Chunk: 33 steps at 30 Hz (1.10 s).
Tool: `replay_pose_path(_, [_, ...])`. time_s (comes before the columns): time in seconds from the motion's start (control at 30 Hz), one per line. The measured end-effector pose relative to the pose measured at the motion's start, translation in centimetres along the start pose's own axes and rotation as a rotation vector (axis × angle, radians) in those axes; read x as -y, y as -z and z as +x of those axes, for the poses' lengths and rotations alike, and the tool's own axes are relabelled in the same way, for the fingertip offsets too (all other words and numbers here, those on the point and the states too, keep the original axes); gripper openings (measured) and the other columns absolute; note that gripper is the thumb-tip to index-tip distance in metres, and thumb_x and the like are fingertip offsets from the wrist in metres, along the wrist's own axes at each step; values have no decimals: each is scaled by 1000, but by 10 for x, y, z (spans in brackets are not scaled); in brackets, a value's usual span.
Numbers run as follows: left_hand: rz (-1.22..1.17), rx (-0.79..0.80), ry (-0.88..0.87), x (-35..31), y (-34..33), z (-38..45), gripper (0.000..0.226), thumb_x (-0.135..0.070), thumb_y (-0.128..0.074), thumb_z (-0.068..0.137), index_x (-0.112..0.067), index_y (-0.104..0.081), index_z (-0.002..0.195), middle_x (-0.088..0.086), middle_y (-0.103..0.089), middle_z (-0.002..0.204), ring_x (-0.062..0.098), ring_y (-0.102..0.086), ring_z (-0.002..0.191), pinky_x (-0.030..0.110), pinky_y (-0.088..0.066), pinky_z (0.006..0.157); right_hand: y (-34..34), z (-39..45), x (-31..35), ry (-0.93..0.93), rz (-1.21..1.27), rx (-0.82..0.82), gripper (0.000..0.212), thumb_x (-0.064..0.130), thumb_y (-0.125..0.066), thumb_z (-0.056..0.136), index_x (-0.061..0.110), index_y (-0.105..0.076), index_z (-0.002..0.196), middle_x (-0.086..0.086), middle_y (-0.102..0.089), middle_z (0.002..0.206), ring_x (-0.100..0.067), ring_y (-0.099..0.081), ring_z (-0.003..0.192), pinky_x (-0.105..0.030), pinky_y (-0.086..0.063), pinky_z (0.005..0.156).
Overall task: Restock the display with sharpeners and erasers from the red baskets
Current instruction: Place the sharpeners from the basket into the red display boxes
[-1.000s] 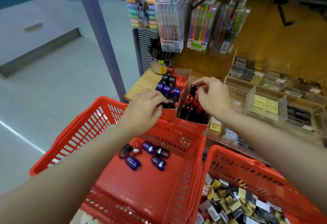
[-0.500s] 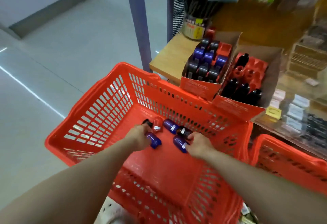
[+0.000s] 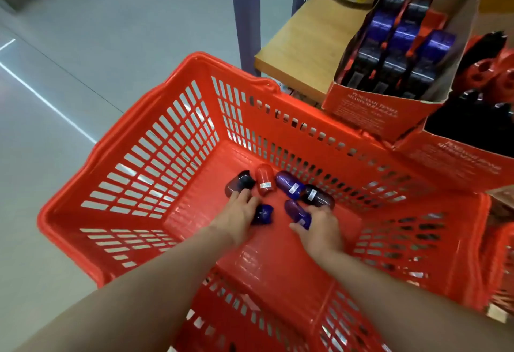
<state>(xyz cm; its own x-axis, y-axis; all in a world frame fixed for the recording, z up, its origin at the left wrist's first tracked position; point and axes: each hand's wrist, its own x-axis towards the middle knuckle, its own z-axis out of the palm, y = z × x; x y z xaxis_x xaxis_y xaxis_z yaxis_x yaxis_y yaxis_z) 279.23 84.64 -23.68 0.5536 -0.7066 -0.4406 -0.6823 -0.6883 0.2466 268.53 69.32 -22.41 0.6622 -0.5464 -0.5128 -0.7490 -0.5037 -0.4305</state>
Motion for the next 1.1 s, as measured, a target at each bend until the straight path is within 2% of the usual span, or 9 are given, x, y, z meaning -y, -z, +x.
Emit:
replay_pose_path(0.13, [-459, -83, 170, -12, 14, 1, 31, -18, -60, 93, -5, -56, 121, 12, -59, 115, 27, -56, 107, 24, -37, 85, 16, -5, 13, -39, 357, 21, 36, 23, -85, 74, 15, -67, 104, -2, -69, 89, -22, -68, 76, -32, -54, 79])
replay_pose_path(0.27, [-1189, -44, 269, -32, 43, -1, 7, -9, -57, 98, -13, -59, 103, 1, -57, 83, 13, -53, 77, 26, -48, 75, 47, -9, 24, -18, 581, -39, 29, 12, -84, 74, 8, -73, 101, -4, -72, 91, -11, -61, 77, -20, -46, 74])
replay_pose_path(0.4, [-1546, 130, 236, -45, 66, -9, 21, -6, -49, 101, -6, -56, 121, 7, -64, 101, 10, -61, 86, 19, -52, 72, 79, -22, 30, 27, 786, 81, 28, 4, -73, 84, 14, -71, 111, 4, -66, 95, -7, -63, 81, -29, -56, 82])
replay_pose_path(0.53, [-1681, 255, 211, -56, 85, -22, 25, -6, -45, 102, -4, -58, 123, 10, -68, 112, 18, -66, 100, 29, -54, 91, 92, -40, 36, -40, 1032, 183, 40, -2, -65, 90, 13, -57, 126, -8, -61, 114, -20, -66, 88, -36, -60, 71])
replay_pose_path(0.63, [-1685, 314, 195, -67, 94, -29, 25, -3, -41, 103, -9, -61, 116, 7, -71, 106, 16, -68, 97, 31, -53, 93, 90, -49, 40, -73, 1052, 146, 38, 5, -61, 94, 11, -53, 131, -19, -66, 116, -22, -63, 82, -29, -53, 68])
replay_pose_path(0.77, [-1531, 407, 87, -74, 96, -38, 32, 3, -42, 101, -13, -57, 124, 7, -63, 118, 11, -63, 104, 26, -52, 95, 85, -58, 41, -6, 754, 51, 50, 28, -78, 82, 18, -58, 127, -4, -67, 114, -17, -64, 102, -33, -51, 95])
replay_pose_path(0.9, [-1315, 527, -113, -62, 91, -41, 56, 14, -49, 91, -18, -53, 136, 0, -63, 128, 10, -58, 114, 23, -48, 93, 96, -63, 39, -18, 579, 84, 44, 32, -82, 77, 22, -61, 115, 0, -67, 106, -21, -66, 96, -37, -54, 91])
replay_pose_path(1.0, [-745, 214, 26, -47, 85, -24, 59, 11, -59, 83, -18, -59, 134, -3, -62, 130, 15, -58, 117, 9, -46, 85, 106, -60, 35, 8, 473, 154, 40, 27, -77, 83, 21, -57, 116, -10, -70, 101, -33, -68, 87, -41, -55, 84])
replay_pose_path(1.1, [-277, -93, -46, -38, 71, 8, 41, 1, -62, 81, -8, -65, 122, 10, -62, 122, 27, -55, 116, 24, -40, 97, 113, -56, 28, -67, 538, 211, 28, 23, -69, 90, 15, -54, 111, -18, -72, 92, -28, -62, 59, -32, -51, 61])
